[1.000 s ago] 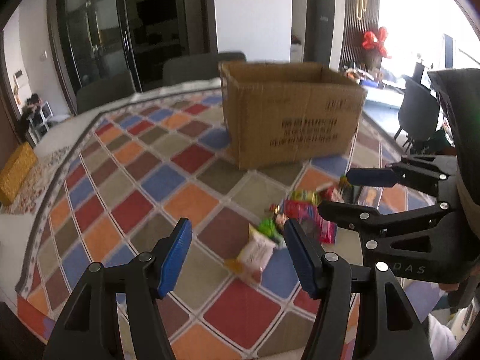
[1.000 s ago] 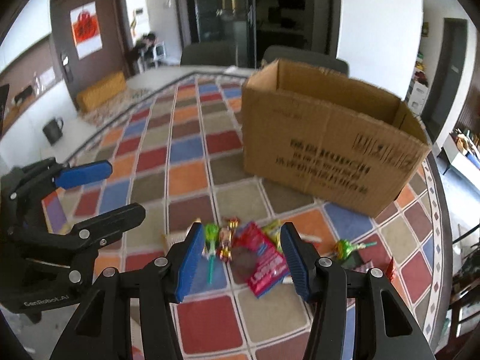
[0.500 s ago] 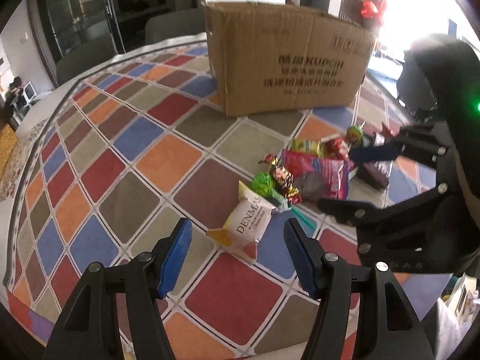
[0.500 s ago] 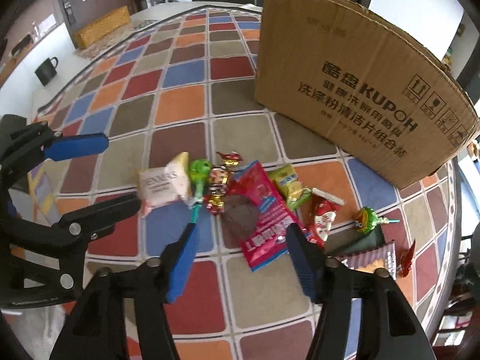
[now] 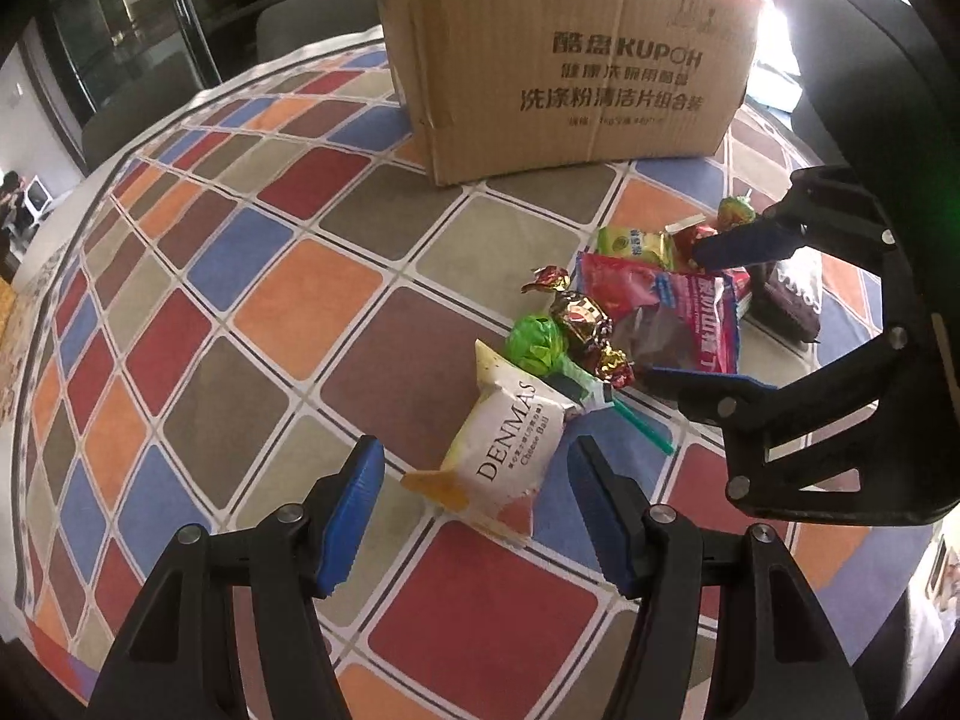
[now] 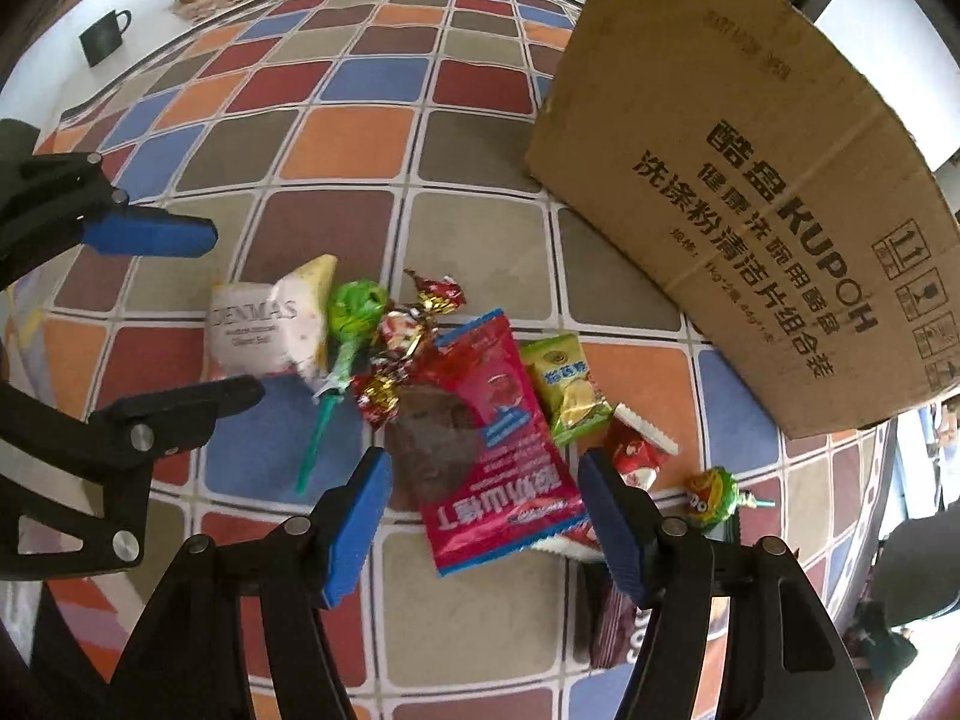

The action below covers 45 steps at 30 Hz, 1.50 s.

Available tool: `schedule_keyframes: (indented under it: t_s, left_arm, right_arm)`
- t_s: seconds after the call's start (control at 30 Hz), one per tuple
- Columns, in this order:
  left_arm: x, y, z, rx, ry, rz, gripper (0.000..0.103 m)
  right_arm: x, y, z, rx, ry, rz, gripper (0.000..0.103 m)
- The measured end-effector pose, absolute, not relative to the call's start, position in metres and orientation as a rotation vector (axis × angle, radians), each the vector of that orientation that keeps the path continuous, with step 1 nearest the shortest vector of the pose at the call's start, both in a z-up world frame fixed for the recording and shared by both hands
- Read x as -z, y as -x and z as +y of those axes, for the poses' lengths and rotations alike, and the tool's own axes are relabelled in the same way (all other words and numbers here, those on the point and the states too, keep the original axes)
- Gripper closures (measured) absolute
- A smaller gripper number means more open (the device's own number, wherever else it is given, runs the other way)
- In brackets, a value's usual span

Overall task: Organize snacks
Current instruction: 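Move both tools back to the snacks and grasp the white DENMAS bag with the left tool, then grasp the red sandwich bag with the right tool while the left holds DENMAS bag, then carry both bags over the box and open both tools to release them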

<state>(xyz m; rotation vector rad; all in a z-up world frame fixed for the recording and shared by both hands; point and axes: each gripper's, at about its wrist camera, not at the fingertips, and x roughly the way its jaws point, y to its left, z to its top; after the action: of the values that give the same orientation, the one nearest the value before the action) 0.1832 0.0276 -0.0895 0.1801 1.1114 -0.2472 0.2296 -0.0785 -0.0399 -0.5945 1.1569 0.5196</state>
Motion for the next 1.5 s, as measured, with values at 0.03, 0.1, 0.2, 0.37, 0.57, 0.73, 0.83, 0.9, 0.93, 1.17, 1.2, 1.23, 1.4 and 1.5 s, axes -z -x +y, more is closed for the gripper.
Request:
schedule_keyframes:
  t_s: [0.03, 0.1, 0.2, 0.37, 0.57, 0.73, 0.83, 0.9, 0.93, 1.17, 1.2, 1.23, 1.4, 1.5]
  left_arm:
    - [0.090, -0.185, 0.028, 0.250, -0.172, 1.117, 0.040]
    - [0.092, -0.188, 0.029, 0.258, -0.157, 1.128, 0.040]
    - [0.094, -0.191, 0.030, 0.261, -0.133, 1.142, 0.046]
    - [0.098, -0.194, 0.032, 0.273, -0.084, 1.176, 0.068]
    - [0.098, -0.189, 0.033, 0.266, -0.066, 1.169, 0.072]
    - [0.094, -0.183, 0.034, 0.267, -0.047, 1.150, 0.072]
    - [0.087, -0.179, 0.033, 0.267, -0.044, 1.128, 0.072]
    - [0.082, -0.176, 0.032, 0.264, -0.041, 1.113, 0.072]
    - [0.080, -0.176, 0.032, 0.264, -0.039, 1.108, 0.072]
    - [0.060, -0.173, 0.029, 0.254, -0.032, 1.053, 0.072]
    - [0.057, -0.173, 0.028, 0.251, -0.036, 1.042, 0.072]
    - [0.054, -0.172, 0.028, 0.250, -0.039, 1.031, 0.072]
    - [0.038, -0.174, 0.025, 0.248, -0.039, 0.982, 0.072]
    - [0.023, -0.177, 0.024, 0.248, -0.036, 0.942, 0.072]
  right_arm:
    - [0.041, -0.231, -0.079, -0.518, 0.596, 1.158, 0.038]
    - [0.044, -0.235, -0.077, -0.525, 0.593, 1.163, 0.038]
    - [0.045, -0.239, -0.075, -0.540, 0.583, 1.161, 0.038]
    - [0.046, -0.245, -0.075, -0.552, 0.529, 1.179, 0.038]
    - [0.045, -0.242, -0.079, -0.554, 0.469, 1.185, 0.052]
    - [0.042, -0.236, -0.086, -0.539, 0.405, 1.168, 0.059]
    - [0.038, -0.231, -0.091, -0.531, 0.366, 1.159, 0.059]
    - [0.034, -0.228, -0.095, -0.530, 0.341, 1.152, 0.059]
    - [0.032, -0.227, -0.097, -0.529, 0.328, 1.149, 0.059]
    - [0.017, -0.223, -0.106, -0.495, 0.248, 1.105, 0.059]
    - [0.015, -0.223, -0.108, -0.490, 0.239, 1.098, 0.059]
    - [0.012, -0.223, -0.109, -0.485, 0.229, 1.087, 0.059]
    - [-0.006, -0.222, -0.120, -0.451, 0.178, 1.032, 0.059]
    - [-0.018, -0.222, -0.127, -0.427, 0.156, 0.995, 0.059]
